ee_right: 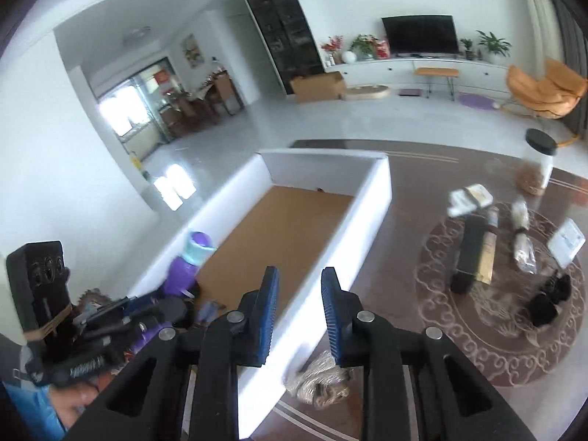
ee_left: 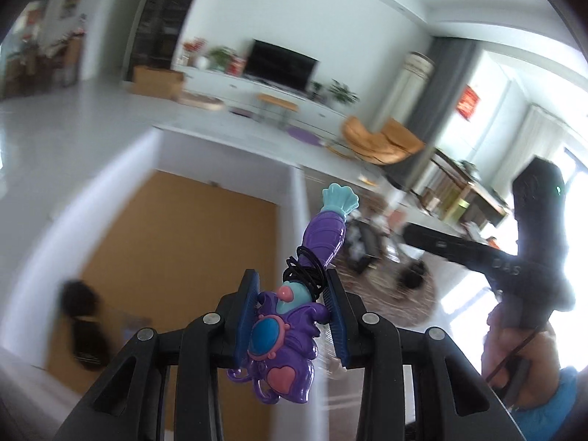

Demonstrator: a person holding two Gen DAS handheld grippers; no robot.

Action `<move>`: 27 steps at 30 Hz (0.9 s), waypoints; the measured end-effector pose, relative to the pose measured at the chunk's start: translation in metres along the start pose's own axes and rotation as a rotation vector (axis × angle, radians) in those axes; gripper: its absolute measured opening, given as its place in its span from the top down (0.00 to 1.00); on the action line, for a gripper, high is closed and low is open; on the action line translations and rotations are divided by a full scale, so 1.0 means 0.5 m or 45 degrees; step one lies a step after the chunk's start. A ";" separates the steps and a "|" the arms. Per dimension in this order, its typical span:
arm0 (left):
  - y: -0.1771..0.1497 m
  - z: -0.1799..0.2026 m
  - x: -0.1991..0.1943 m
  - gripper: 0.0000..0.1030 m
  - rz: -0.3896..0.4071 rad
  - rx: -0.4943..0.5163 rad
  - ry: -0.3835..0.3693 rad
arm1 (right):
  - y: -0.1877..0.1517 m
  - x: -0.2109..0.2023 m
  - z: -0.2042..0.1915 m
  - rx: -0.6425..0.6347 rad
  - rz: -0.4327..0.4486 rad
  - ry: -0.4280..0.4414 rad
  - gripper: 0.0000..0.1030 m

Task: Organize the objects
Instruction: 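Carry the wand and bow clip over the white bin with both tools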

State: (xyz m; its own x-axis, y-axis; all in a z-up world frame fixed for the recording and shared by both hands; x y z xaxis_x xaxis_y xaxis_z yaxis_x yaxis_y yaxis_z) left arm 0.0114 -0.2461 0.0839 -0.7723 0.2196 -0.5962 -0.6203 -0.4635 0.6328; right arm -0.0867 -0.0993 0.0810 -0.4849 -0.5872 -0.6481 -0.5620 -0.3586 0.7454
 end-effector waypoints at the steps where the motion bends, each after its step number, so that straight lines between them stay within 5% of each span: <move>1: 0.006 -0.013 -0.010 0.65 0.010 -0.005 0.012 | -0.006 0.003 0.004 -0.007 -0.023 -0.022 0.50; 2: 0.010 -0.024 -0.019 0.65 0.017 -0.009 0.018 | -0.023 0.014 0.017 -0.024 -0.077 -0.068 0.27; 3: 0.012 -0.029 -0.025 0.65 0.023 -0.011 0.021 | -0.048 0.024 0.024 -0.049 -0.129 -0.094 0.21; 8: 0.008 -0.026 -0.033 0.65 0.024 -0.002 -0.009 | -0.223 0.099 -0.012 -0.060 -0.354 0.044 0.21; 13: -0.003 -0.008 -0.013 0.65 -0.009 -0.002 -0.043 | -0.282 0.157 -0.020 0.073 -0.327 0.046 0.21; 16: -0.011 -0.005 -0.015 0.65 -0.015 0.007 -0.041 | -0.300 0.195 -0.028 0.026 -0.394 -0.051 0.26; 20: -0.017 -0.007 -0.012 0.65 -0.026 0.012 -0.031 | -0.328 0.219 -0.048 -0.018 -0.481 -0.023 0.49; 27: -0.004 -0.034 -0.020 0.65 -0.036 -0.027 -0.002 | -0.289 0.119 -0.009 0.065 -0.323 -0.061 0.53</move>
State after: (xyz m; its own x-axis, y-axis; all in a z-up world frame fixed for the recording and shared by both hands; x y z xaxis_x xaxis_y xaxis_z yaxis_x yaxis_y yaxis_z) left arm 0.0226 -0.2621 0.0804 -0.7549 0.2344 -0.6125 -0.6386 -0.4752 0.6053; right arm -0.0312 -0.0858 -0.0646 -0.3547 -0.4474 -0.8210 -0.7021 -0.4524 0.5499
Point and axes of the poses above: each gripper's, at about its wrist camera, not at the fingertips, and x roughly the way its jaws point, z to its right, y to its top, the point moved 7 cm from there along x, roughly the way its jaws point, and after that the axes turned 12 degrees about -x, right-handed, at the moved point
